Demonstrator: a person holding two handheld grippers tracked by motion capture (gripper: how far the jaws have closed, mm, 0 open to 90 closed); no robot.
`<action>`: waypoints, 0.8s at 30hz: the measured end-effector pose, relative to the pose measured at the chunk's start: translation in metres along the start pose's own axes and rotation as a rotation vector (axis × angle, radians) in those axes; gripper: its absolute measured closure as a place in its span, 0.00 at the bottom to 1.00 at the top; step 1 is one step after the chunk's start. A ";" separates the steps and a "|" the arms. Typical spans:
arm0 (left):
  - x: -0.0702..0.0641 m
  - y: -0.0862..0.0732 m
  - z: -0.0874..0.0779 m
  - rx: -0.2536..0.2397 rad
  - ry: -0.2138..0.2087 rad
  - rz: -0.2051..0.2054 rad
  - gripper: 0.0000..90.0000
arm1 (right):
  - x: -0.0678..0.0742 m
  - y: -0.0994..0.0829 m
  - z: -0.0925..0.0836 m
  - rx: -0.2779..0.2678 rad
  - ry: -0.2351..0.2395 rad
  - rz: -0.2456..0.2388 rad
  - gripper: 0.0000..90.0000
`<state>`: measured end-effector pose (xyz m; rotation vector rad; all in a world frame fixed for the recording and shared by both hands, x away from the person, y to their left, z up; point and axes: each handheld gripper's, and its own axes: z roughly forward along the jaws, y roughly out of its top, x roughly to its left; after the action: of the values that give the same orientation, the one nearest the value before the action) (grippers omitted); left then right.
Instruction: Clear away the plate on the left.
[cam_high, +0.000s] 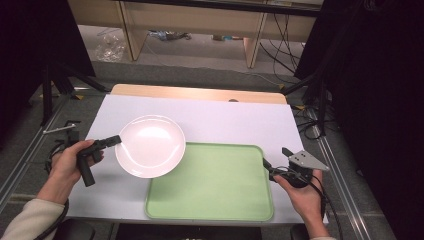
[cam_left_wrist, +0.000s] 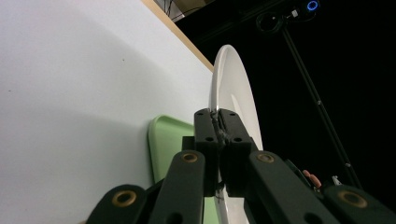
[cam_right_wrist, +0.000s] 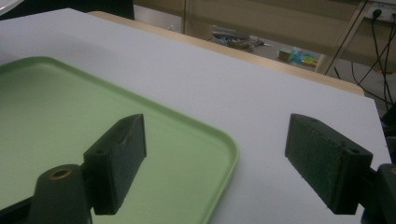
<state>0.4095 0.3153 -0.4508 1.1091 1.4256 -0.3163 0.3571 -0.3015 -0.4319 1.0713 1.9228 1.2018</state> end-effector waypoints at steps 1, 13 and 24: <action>0.000 0.000 0.000 0.000 0.000 0.000 0.96 | 0.000 0.000 0.000 0.000 0.000 0.000 0.24; -0.006 -0.002 0.009 0.018 -0.013 0.004 0.97 | 0.000 0.000 0.000 0.000 0.000 0.000 0.24; -0.009 -0.004 0.016 0.043 -0.019 0.003 0.97 | 0.000 0.000 0.000 -0.001 0.000 -0.001 0.24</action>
<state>0.4146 0.2975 -0.4476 1.1400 1.4065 -0.3557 0.3571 -0.3017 -0.4319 1.0702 1.9222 1.2022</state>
